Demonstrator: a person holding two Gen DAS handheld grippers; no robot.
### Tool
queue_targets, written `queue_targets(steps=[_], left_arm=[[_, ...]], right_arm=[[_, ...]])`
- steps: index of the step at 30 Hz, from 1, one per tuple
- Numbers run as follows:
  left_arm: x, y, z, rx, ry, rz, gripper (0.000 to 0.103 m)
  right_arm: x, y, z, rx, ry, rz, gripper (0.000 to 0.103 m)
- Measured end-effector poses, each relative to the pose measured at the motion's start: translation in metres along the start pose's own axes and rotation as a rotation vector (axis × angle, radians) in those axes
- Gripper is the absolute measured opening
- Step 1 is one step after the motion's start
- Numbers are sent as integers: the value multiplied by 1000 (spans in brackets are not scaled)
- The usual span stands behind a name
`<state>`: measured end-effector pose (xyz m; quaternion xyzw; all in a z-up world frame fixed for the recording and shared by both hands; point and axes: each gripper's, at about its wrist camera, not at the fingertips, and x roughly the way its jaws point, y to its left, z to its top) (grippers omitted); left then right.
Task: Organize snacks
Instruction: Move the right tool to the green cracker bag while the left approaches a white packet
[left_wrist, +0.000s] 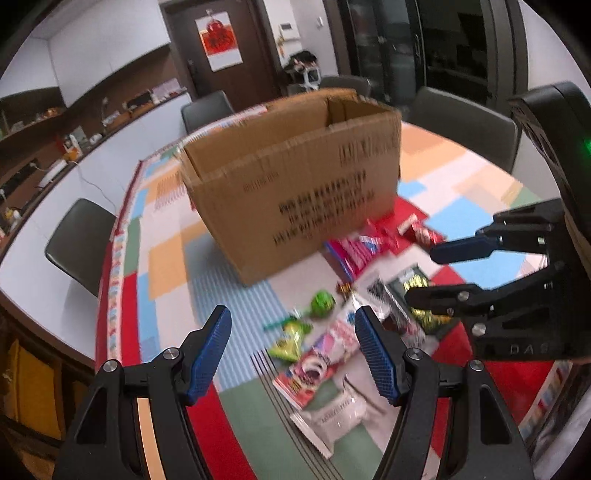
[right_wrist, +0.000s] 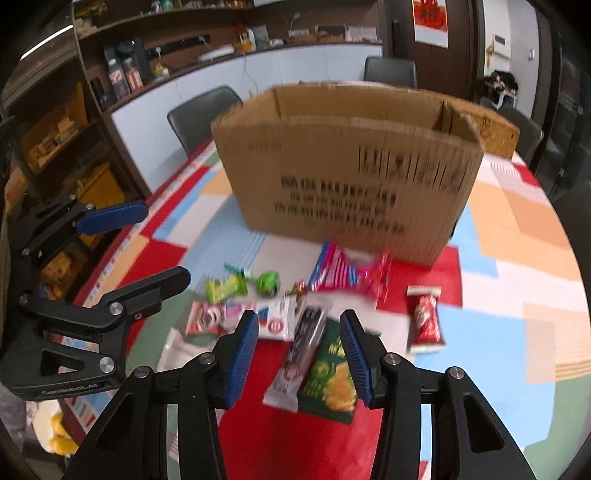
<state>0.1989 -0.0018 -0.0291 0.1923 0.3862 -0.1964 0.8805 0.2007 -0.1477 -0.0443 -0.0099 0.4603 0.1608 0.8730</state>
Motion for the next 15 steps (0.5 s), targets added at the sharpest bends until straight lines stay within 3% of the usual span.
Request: queue_targets(steps=[6, 15], left_arm=[[11, -10, -20, 24, 65, -42, 69], [22, -20, -56, 59, 196, -107, 69]], right_arm=[[15, -5, -16, 21, 65, -35, 47], [22, -12, -31, 47, 86, -129, 47]])
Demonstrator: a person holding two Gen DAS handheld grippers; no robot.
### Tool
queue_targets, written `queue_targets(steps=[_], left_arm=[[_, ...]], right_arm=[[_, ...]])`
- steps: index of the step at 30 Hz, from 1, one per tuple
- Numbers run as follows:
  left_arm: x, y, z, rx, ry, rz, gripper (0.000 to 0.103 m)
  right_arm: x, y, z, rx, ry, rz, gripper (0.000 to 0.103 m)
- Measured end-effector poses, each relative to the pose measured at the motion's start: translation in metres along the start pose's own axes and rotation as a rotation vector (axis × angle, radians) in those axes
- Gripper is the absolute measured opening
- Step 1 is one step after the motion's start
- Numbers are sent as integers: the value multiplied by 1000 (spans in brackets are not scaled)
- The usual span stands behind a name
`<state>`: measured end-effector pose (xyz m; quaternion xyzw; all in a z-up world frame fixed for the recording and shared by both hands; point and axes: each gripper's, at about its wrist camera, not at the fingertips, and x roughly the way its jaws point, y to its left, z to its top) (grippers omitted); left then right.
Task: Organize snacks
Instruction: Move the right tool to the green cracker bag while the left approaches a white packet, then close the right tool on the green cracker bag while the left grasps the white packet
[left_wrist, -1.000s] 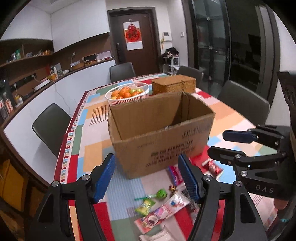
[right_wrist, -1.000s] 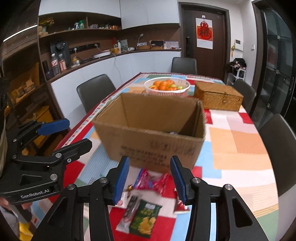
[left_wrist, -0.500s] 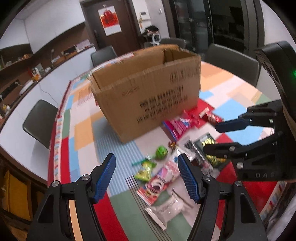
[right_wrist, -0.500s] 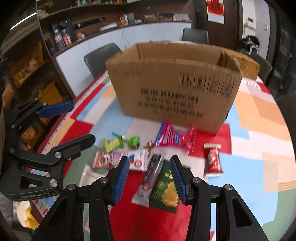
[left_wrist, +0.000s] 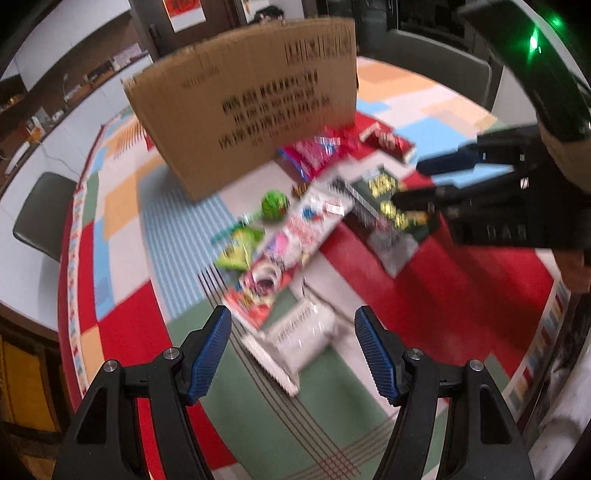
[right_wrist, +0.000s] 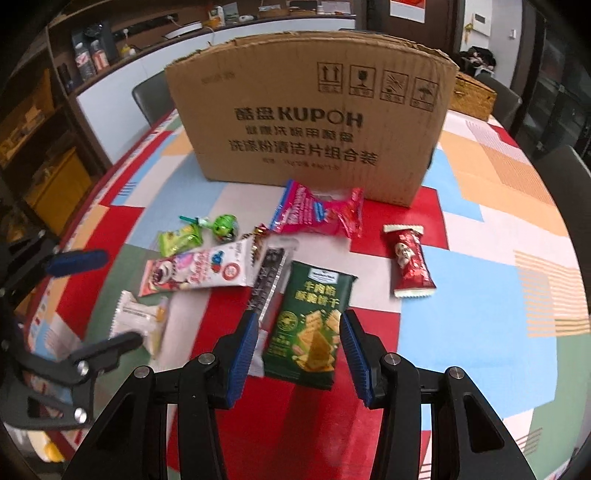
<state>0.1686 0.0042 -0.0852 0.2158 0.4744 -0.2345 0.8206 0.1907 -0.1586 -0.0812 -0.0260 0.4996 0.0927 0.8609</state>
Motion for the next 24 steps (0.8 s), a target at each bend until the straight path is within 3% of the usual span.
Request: queue_targets(steps=[5, 11, 15, 24], left_arm=[[15, 1, -13, -22, 53, -17, 69], [23, 8, -11, -82, 47, -34, 68], [28, 12, -5, -131, 39, -65, 55], [32, 18, 2, -282, -6, -126, 48]], right_arm=[[9, 2, -4, -8, 5, -38, 47], [20, 2, -4, 0, 29, -22, 47], [26, -4, -1, 30, 43, 0, 47], [39, -14, 5, 78, 56, 39, 50]])
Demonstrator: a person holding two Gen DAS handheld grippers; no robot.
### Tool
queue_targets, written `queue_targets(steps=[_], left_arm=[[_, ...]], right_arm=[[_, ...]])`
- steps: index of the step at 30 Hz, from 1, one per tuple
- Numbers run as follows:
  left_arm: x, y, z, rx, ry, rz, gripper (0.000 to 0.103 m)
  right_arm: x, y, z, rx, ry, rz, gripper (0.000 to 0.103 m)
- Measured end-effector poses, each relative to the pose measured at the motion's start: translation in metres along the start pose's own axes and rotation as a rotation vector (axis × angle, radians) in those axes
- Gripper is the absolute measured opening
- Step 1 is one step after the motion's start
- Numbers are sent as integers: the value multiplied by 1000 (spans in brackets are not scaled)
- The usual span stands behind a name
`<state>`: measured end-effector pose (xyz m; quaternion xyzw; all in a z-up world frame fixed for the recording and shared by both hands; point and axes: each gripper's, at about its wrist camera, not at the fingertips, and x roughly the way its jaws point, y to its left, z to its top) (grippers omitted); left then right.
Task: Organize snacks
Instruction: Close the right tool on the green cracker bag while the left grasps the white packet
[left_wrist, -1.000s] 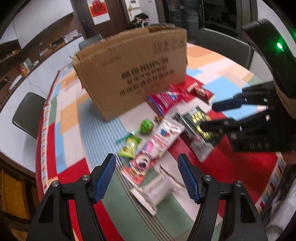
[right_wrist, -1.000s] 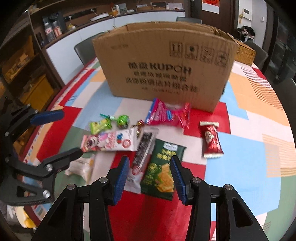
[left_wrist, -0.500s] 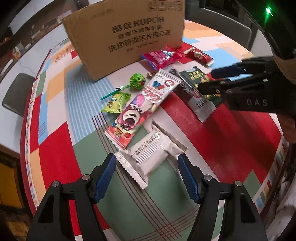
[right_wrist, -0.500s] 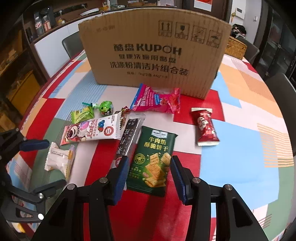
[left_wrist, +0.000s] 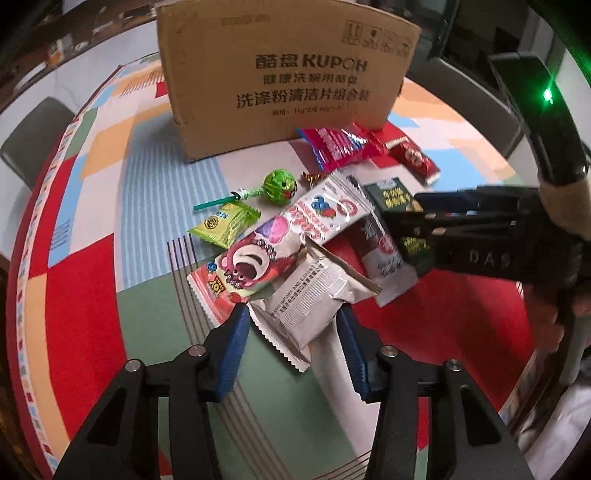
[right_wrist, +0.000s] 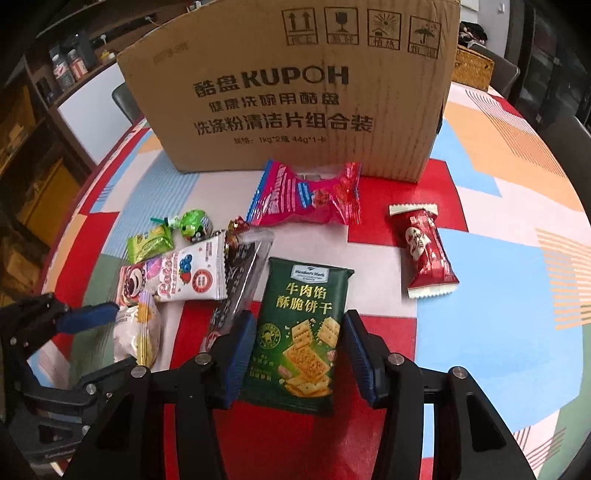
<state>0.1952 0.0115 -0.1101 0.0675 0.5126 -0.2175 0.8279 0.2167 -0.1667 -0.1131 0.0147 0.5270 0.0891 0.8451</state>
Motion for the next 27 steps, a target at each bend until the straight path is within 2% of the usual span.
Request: queue_targets(steps=[7, 10, 12, 13, 14, 25, 27], left_arm=[[4, 6, 5, -119, -19, -43, 48], [4, 5, 6, -148, -31, -47, 43], [3, 4, 7, -159, -36, -46, 38], [2, 2, 8, -166, -40, -45, 35], [2, 1, 8, -171, -38, -47, 27], [-9, -11, 8, -198, -63, -56, 26], [-14, -13, 8, -195, -74, -50, 23]], right_arm=[[6, 10, 4, -54, -2, -46, 54], [9, 21, 4, -105, -11, -82, 55], [8, 21, 3, -103, -17, -78, 54], [9, 22, 3, -102, -18, -78, 49], [8, 21, 3, -100, -20, -79, 47], [-9, -5, -6, -27, -18, -20, 45], [-16, -6, -8, -30, -32, -18, 45]])
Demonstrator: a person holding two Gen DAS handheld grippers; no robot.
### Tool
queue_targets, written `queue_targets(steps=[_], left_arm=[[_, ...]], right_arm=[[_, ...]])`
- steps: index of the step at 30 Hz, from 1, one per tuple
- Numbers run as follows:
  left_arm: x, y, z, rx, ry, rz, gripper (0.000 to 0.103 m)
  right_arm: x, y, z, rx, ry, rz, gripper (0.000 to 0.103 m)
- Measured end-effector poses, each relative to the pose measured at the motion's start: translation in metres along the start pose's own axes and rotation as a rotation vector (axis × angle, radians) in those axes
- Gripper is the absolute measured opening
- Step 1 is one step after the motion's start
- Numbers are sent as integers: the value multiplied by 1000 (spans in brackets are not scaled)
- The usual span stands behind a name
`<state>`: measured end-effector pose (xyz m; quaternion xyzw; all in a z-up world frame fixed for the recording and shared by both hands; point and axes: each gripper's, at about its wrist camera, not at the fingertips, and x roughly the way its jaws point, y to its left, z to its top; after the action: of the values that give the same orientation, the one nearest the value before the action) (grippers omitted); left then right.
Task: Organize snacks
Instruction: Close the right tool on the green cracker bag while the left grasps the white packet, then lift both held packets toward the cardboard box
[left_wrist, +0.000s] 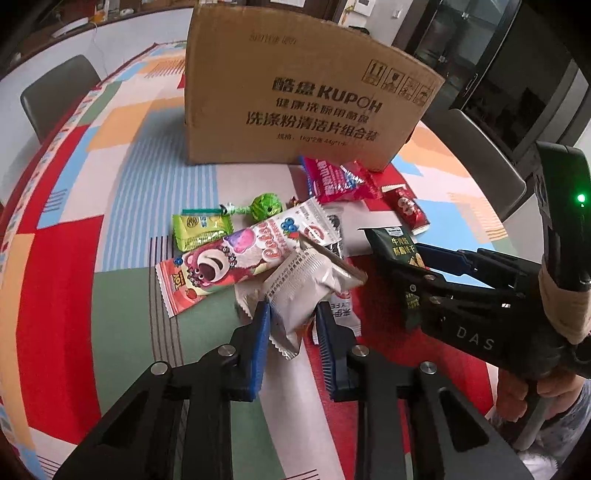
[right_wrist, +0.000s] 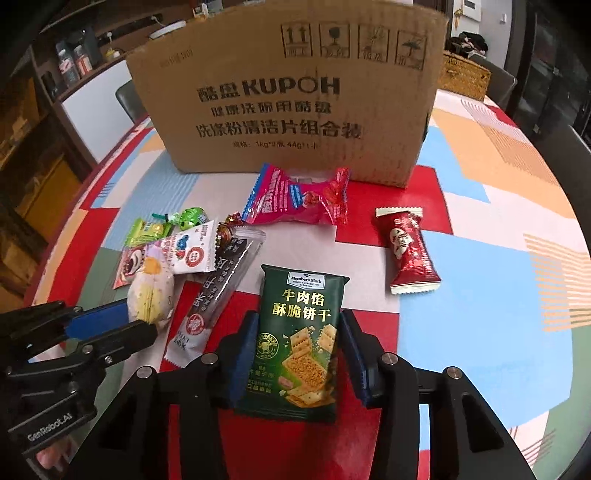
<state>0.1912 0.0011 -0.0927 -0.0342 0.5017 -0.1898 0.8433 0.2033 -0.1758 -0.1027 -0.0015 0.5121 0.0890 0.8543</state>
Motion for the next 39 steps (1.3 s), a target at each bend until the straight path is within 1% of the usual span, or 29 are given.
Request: queue_targets(steps=[1, 2, 3, 4, 5, 10, 11, 12, 14, 15, 20, 22, 25, 27, 31, 33, 34, 36, 39], left_arm=[[-2, -1, 0, -2, -3, -1, 20], [-4, -2, 1, -5, -7, -2, 13], [-6, -3, 2, -5, -13, 0, 9], [-6, -4, 2, -5, -17, 0, 8], [-6, -5, 2, -4, -16, -2, 3], [-4, -6, 1, -10, -2, -6, 2], [-7, -7, 2, -1, -11, -2, 4], [-9, -9, 4, 13, -18, 8, 8], [-11, -11, 7, 38, -34, 34, 35], [-12, -12, 9, 64, -43, 48, 38], [-2, -21, 17, 210, -9, 63, 39], [5, -23, 20, 256, 12, 61, 39], [15, -26, 22, 294, 29, 57, 39], [18, -26, 24, 299, 31, 52, 40], [21, -25, 27, 274, 30, 25, 40], [23, -24, 27, 261, 31, 5, 36], [23, -24, 27, 256, 35, -9, 31], [23, -24, 27, 250, 36, -27, 31], [25, -24, 29, 238, 29, -24, 33]], right_arm=[[-3, -1, 0, -3, -6, 3, 45], [-7, -1, 0, -6, -14, 6, 45], [-9, -3, 0, -5, -18, 8, 45], [-12, -3, 1, -5, -27, 13, 45], [-13, -1, 2, -7, -36, 15, 45], [-14, -1, 3, -3, -43, 20, 45], [-14, 0, 2, -3, -42, 20, 45], [-14, -1, 2, -4, -43, 22, 45], [-15, -1, 2, -5, -43, 26, 45], [-15, -2, 1, -4, -43, 29, 45], [-15, -1, 0, -8, -42, 34, 45], [-15, -1, 0, -5, -39, 34, 45], [-14, -2, 0, -4, -38, 29, 45], [-14, -2, 0, -1, -36, 27, 45], [-12, -2, 1, 0, -32, 26, 45], [-12, -1, 1, 0, -29, 27, 45], [-12, -1, 2, 0, -29, 27, 45], [-11, -1, 2, 0, -27, 31, 45], [-10, -2, 2, 3, -25, 33, 45]])
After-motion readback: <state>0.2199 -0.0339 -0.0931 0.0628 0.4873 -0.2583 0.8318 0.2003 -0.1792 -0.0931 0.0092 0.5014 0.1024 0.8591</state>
